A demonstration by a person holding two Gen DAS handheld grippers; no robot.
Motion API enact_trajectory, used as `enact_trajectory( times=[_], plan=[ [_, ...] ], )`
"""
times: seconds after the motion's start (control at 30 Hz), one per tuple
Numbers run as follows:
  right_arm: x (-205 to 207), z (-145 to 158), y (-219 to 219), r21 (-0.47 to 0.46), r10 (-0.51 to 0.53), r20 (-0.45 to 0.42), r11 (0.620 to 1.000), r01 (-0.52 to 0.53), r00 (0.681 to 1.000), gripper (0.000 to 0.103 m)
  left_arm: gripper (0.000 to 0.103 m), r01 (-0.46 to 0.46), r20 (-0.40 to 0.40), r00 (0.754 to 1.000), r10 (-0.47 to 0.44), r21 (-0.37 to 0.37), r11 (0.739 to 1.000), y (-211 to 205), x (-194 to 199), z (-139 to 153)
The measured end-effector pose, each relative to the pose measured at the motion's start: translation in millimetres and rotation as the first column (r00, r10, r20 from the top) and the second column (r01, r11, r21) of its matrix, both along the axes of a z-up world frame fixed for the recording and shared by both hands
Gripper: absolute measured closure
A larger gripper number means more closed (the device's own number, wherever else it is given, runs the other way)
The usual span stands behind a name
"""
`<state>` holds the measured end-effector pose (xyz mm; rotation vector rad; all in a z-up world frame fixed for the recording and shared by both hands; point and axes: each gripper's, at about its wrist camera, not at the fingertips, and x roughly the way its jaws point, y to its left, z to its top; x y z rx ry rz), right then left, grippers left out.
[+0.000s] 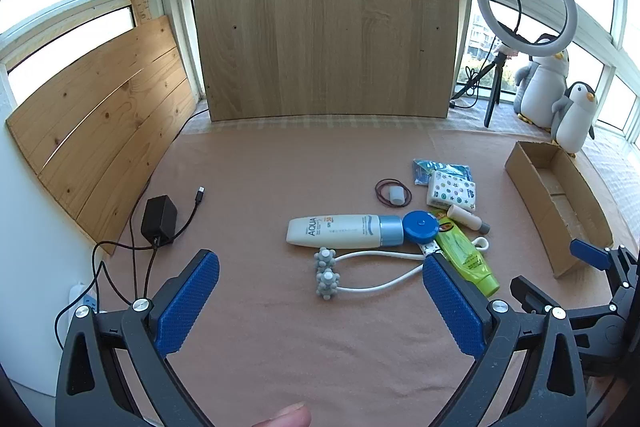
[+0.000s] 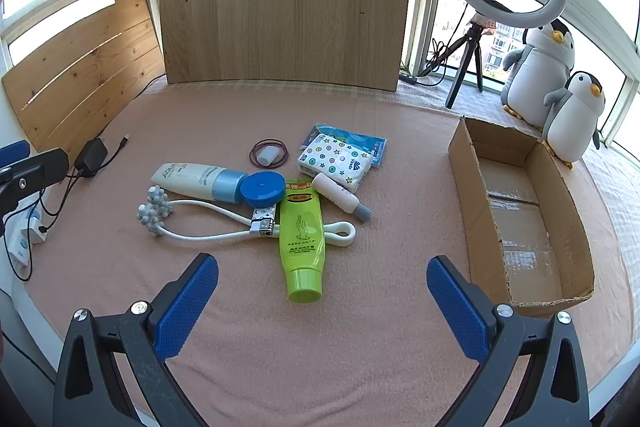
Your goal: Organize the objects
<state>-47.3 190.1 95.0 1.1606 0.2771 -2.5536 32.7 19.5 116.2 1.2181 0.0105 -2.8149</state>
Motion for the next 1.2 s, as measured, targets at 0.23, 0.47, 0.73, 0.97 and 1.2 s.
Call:
enact_trajectory(
  times=[0.23,0.47,0.73,0.97,1.2],
  plan=[
    [-4.2,0.4,1.0,-0.001,-0.004,-0.028,1.000,0.004,1.000,0.000,0.000,-0.001,0.010,1.000,0.001,0.002,1.000,-4.5,-2.8,-3.9],
    [-6.6,2.2,4.0,-0.002,-0.010,-0.038,1.000,0.010,0.999,0.000,0.000,-0.002,0.033,0.999,0.002,0.002,1.000,-3.9,-5.6,-13.9],
    [-9.3,4.0,4.1,0.014,-0.013,-0.029,1.000,0.013,0.999,0.000,0.000,-0.011,0.066,0.998,0.011,0.005,1.000,-7.0,-7.4,-28.6],
    [-9.1,5.3,4.2,0.028,-0.007,-0.055,1.000,0.008,0.998,0.000,0.000,-0.014,0.065,0.998,0.013,0.004,1.000,-7.3,-7.8,-28.4],
    [-10.7,3.2,1.7,0.025,-0.002,-0.025,1.000,0.002,1.000,0.000,0.000,-0.022,0.073,0.997,0.022,0.003,1.000,-8.4,-9.5,-29.3]
  ],
)
